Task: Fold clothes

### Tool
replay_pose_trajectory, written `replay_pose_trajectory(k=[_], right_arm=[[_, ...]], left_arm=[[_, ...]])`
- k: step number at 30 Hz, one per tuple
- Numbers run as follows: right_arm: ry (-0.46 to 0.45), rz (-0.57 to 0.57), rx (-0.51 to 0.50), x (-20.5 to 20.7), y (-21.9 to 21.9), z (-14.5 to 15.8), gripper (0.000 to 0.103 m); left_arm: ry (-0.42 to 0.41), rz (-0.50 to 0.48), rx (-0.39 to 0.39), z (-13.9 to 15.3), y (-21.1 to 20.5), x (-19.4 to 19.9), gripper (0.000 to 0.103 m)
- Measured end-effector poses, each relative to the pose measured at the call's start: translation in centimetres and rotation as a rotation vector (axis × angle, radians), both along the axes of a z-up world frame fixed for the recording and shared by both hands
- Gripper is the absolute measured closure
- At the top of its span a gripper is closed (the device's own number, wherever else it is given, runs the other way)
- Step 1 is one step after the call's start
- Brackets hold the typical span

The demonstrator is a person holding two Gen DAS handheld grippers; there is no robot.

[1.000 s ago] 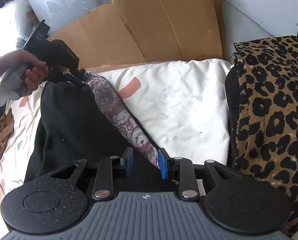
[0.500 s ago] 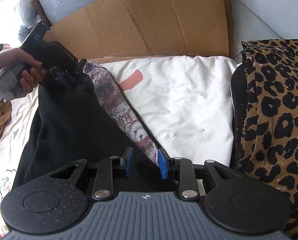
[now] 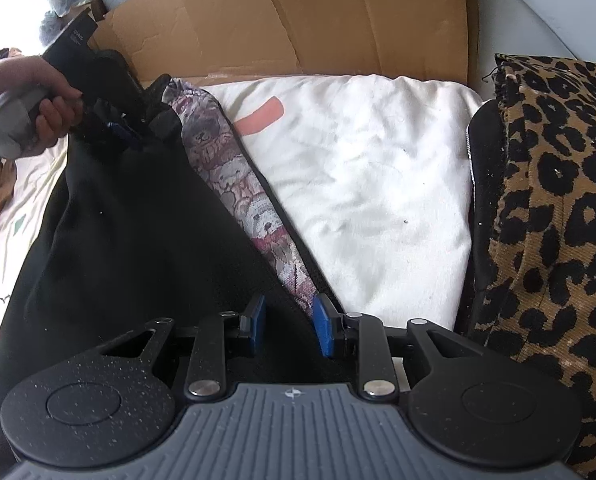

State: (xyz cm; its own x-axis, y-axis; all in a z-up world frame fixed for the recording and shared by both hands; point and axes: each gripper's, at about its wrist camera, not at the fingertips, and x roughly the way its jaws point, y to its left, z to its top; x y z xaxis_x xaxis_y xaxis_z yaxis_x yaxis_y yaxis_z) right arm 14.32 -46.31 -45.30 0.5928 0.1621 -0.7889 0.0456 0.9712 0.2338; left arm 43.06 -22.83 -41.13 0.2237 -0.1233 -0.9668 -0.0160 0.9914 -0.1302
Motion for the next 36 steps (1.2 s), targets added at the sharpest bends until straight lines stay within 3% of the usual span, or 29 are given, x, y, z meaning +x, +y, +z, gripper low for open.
replay_pose_trajectory(k=[14, 23, 26, 27, 28, 36], right_arm=[[-0.001, 0.006, 0.003, -0.4, -0.2, -0.5, 0.072], [-0.002, 0.005, 0.016, -0.7, -0.6, -0.6, 0.073], [0.002, -0.004, 0.017, -0.7, -0.8, -0.6, 0.084], [0.003, -0.009, 0.023, -0.8, -1.0, -0.6, 0.095], [0.005, -0.013, 0.032, -0.9, -1.2, -0.6, 0.1], [0.001, -0.039, 0.024, -1.8, -1.5, -0.2, 0.103]], left_arm=[[-0.104, -0.081, -0.064, 5.5, 0.7, -1.9, 0.101], [-0.209, -0.145, -0.126, 7.0, -0.3, -0.4, 0.102], [-0.228, -0.155, -0.139, 7.1, -1.0, -0.1, 0.102], [-0.231, -0.157, -0.141, 7.1, -1.2, 0.0, 0.102], [-0.235, -0.16, -0.142, 7.0, -1.6, 0.1, 0.102], [-0.245, -0.178, -0.136, 5.8, -3.9, 0.8, 0.102]])
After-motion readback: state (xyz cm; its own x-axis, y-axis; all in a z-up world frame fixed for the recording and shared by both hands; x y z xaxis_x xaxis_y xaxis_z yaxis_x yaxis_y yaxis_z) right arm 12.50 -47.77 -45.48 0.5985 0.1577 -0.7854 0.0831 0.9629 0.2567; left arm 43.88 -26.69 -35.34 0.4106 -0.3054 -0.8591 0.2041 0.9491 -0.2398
